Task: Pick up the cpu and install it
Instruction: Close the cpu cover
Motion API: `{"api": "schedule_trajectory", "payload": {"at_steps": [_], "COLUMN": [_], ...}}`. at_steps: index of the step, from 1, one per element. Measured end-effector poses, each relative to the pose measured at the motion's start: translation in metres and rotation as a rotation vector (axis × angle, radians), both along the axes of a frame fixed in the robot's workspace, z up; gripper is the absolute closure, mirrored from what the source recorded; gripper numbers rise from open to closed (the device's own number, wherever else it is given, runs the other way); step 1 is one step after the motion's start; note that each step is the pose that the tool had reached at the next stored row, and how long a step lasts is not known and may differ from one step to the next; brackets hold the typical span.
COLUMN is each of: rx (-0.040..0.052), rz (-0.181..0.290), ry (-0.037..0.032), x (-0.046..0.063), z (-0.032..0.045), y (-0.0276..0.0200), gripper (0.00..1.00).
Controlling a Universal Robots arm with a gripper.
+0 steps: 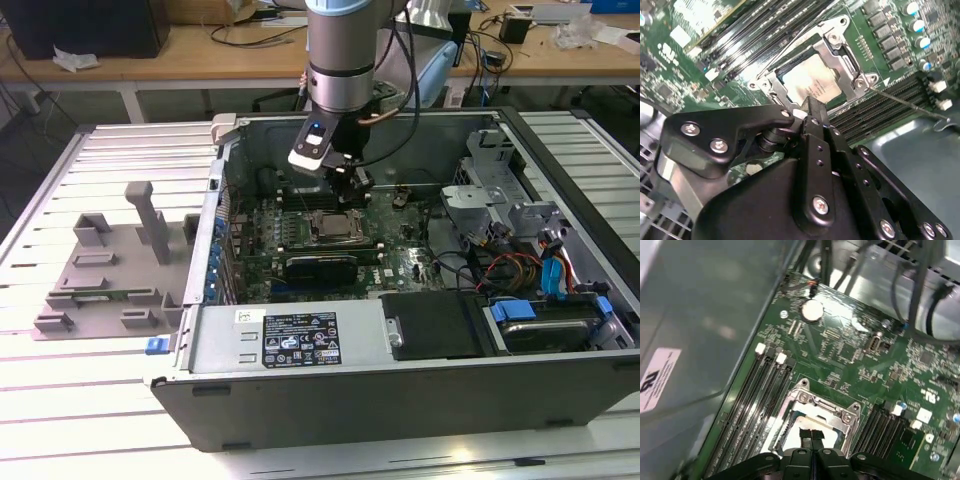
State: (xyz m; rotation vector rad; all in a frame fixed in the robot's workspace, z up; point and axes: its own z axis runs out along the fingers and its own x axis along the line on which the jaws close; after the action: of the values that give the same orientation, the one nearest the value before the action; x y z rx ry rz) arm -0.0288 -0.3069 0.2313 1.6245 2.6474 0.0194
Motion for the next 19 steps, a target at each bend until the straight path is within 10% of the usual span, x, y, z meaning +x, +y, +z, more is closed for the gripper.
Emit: {"api": "schedule_trajectory", "payload": {"at_steps": [19], "rx": [-0.0082], "rz": [0.539], "ry": [0.0007], "x": [0.0], "z": [-0.0011], "y": [0.0], "gripper": [0.89]}}
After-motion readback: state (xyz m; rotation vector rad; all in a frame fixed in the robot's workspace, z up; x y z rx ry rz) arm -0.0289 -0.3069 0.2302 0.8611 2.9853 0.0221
